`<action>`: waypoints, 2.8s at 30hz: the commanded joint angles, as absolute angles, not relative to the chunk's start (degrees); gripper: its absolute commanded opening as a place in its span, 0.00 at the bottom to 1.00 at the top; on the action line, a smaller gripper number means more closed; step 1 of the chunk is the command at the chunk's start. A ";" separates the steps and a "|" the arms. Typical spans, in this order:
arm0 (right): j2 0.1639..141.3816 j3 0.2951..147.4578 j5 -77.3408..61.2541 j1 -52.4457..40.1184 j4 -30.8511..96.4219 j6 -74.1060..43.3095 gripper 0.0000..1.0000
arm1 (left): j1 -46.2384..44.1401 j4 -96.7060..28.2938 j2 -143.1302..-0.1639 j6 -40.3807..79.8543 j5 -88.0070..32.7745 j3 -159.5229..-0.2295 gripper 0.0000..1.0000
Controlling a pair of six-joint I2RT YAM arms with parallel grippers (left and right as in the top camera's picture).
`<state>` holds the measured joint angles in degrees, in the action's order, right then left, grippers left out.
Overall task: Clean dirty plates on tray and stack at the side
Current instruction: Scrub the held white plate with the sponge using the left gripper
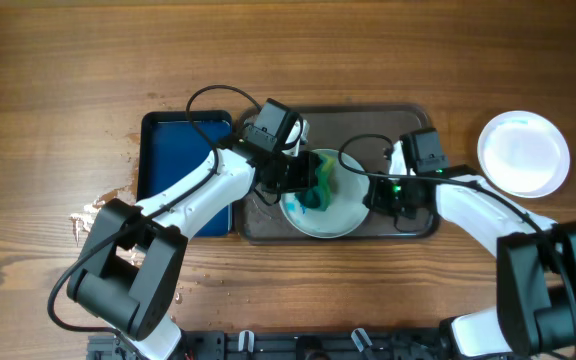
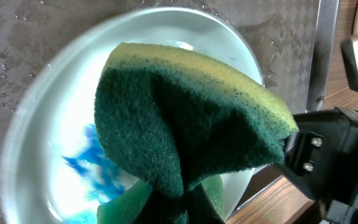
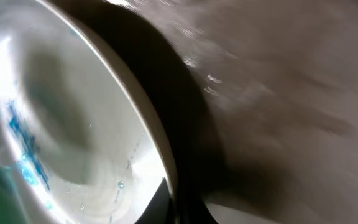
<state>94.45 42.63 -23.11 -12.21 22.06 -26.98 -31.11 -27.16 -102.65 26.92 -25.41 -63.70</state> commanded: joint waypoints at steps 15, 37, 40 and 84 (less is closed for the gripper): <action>101.27 43.20 -22.96 -17.23 20.43 -31.66 0.05 | -29.52 -43.53 -110.59 35.73 15.90 -64.14 0.04; 101.27 43.18 -22.33 -17.23 22.15 -31.70 0.05 | -32.08 -27.64 -110.61 27.35 -34.92 -64.14 0.04; 101.27 43.18 -22.35 -17.23 22.90 -31.68 0.05 | -30.17 -28.25 -110.61 29.80 -24.43 -64.14 0.04; 101.25 43.18 -22.31 -17.23 26.20 -31.44 0.04 | -20.91 -36.88 -110.72 27.88 1.39 -64.14 0.04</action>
